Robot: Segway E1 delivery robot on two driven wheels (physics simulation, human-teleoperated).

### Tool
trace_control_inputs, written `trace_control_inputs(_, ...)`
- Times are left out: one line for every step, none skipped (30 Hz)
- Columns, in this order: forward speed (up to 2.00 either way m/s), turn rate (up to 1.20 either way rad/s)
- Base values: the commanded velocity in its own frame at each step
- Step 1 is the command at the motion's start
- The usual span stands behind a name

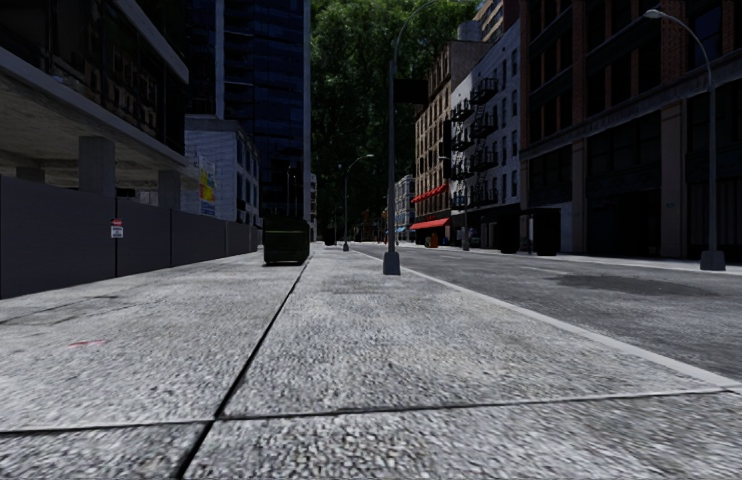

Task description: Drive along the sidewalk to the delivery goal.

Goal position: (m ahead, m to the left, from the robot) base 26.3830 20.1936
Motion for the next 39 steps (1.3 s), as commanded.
trace_control_inputs(1.99,0.00)
trace_control_inputs(2.00,0.00)
trace_control_inputs(2.00,0.00)
trace_control_inputs(2.00,0.01)
trace_control_inputs(2.00,0.19)
trace_control_inputs(2.00,0.30)
trace_control_inputs(2.00,0.30)
trace_control_inputs(2.00,0.33)
trace_control_inputs(2.00,0.31)
trace_control_inputs(2.00,0.23)
trace_control_inputs(2.00,0.23)
trace_control_inputs(2.00,0.20)
trace_control_inputs(2.00,0.20)
trace_control_inputs(2.00,0.20)
trace_control_inputs(2.00,0.20)
trace_control_inputs(2.00,0.20)
trace_control_inputs(2.00,0.20)
trace_control_inputs(2.00,0.20)
trace_control_inputs(2.00,0.20)
trace_control_inputs(2.00,0.20)
trace_control_inputs(2.00,0.20)
trace_control_inputs(2.00,0.20)
trace_control_inputs(2.00,0.20)
trace_control_inputs(2.00,0.20)
trace_control_inputs(2.00,0.20)
trace_control_inputs(2.00,0.23)
trace_control_inputs(2.00,0.28)
trace_control_inputs(2.00,0.28)
trace_control_inputs(2.00,0.28)
trace_control_inputs(2.00,0.29)
trace_control_inputs(2.00,0.29)
trace_control_inputs(2.00,0.29)
trace_control_inputs(2.00,0.29)
trace_control_inputs(2.00,0.29)
trace_control_inputs(2.00,0.29)
trace_control_inputs(2.00,0.29)
trace_control_inputs(2.00,0.29)
trace_control_inputs(2.00,0.29)
trace_control_inputs(2.00,0.29)
